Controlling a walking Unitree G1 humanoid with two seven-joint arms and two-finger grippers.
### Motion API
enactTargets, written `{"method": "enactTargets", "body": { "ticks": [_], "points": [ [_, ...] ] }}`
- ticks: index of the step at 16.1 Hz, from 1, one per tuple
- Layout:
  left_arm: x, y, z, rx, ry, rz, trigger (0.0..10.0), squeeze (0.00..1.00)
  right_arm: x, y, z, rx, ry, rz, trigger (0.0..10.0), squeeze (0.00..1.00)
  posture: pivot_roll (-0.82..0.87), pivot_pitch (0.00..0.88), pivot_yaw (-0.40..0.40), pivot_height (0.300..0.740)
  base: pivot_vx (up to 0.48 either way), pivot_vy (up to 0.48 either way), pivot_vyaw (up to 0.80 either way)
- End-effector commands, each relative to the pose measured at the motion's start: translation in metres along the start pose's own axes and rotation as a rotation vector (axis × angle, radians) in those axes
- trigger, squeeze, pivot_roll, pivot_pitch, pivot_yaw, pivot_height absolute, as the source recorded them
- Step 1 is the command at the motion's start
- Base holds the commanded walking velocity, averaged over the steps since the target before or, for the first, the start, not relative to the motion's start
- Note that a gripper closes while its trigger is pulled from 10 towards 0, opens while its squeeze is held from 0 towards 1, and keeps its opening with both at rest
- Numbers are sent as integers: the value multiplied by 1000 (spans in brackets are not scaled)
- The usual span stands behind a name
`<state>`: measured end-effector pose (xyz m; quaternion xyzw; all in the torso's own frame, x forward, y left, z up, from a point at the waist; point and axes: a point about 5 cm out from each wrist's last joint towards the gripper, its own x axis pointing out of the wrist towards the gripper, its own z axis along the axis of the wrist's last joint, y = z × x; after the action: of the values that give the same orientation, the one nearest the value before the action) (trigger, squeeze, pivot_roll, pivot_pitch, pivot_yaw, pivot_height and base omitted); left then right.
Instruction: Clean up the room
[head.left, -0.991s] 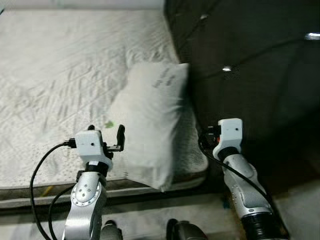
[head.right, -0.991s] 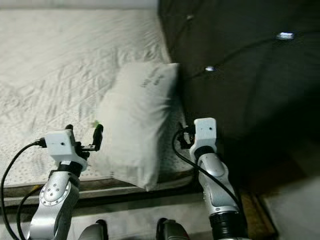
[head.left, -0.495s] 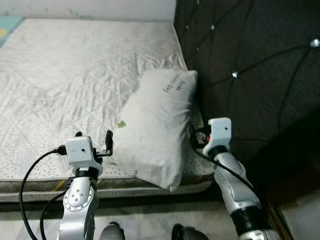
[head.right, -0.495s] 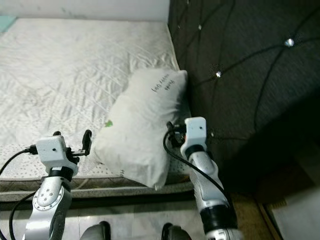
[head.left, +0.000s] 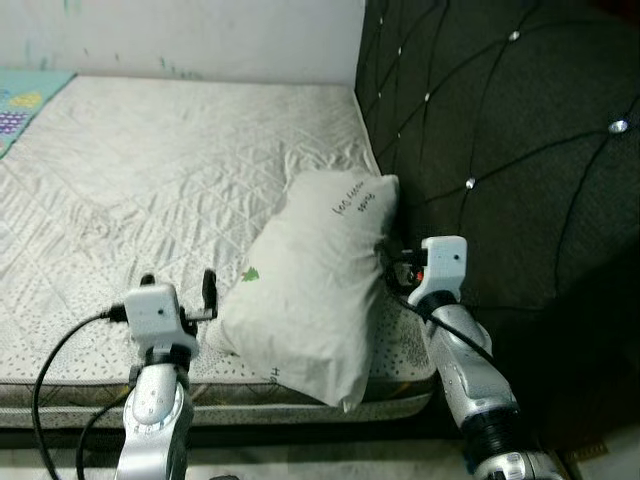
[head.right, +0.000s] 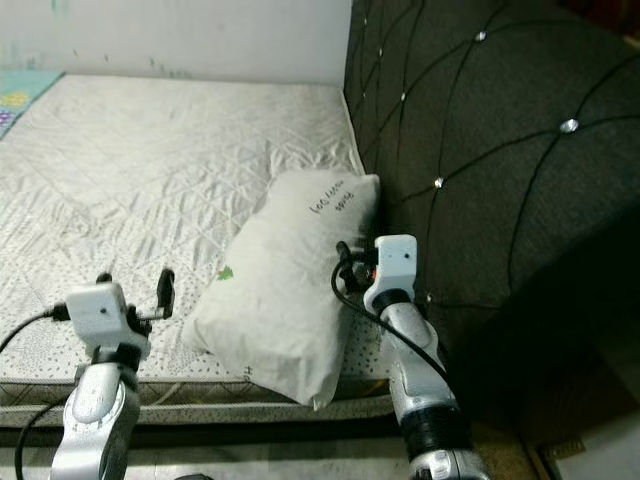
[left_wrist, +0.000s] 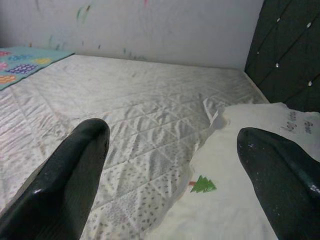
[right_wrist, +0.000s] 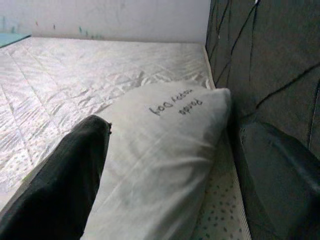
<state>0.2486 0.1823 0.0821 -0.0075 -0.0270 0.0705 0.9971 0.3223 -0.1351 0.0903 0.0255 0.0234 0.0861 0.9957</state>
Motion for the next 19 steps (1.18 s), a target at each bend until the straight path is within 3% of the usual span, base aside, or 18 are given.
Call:
{"method": "enactTargets", "body": {
  "ticks": [1,4,5,7,9,10,12,14,16,19],
  "points": [
    [-4,2,-9,12,24,-10,10000,0,-6,5,-10,-14,21,37,10000,0,129,0,-46,740,0,0,0],
    [-2,0,-23,27,58,-44,10000,0,-10,-2,-29,50,89,-36,10000,0,150,0,-55,740,0,0,0],
    [2,3,-13,-3,46,-27,10000,0,-11,4,-20,28,55,15,10000,0,150,0,-53,740,0,0,0],
    [9,3,7,37,-19,-94,10000,0,-4,13,-4,25,14,93,10000,0,143,20,-43,740,0,0,0],
    [8,19,-2,45,5,-1,10000,0,-4,10,-16,30,63,71,10000,0,133,57,-47,740,0,0,0],
    [6,22,6,8,-18,36,10000,0,-4,13,-7,64,35,94,10000,0,127,76,-50,740,0,0,0],
    [0,20,10,20,-33,17,10000,0,-10,18,-4,4,15,153,10000,0,130,99,-59,740,0,0,0],
    [1,18,5,31,-5,13,10000,0,-11,14,-13,31,57,115,10000,0,129,128,-46,740,0,0,0],
    [2,9,9,21,-12,-19,10000,0,-11,16,-7,-15,28,137,10000,0,145,142,-37,740,0,0,397],
    [5,5,16,21,-27,-59,10000,0,-10,22,-4,19,18,150,10000,0,142,146,-36,740,0,0,527]
  ]
}}
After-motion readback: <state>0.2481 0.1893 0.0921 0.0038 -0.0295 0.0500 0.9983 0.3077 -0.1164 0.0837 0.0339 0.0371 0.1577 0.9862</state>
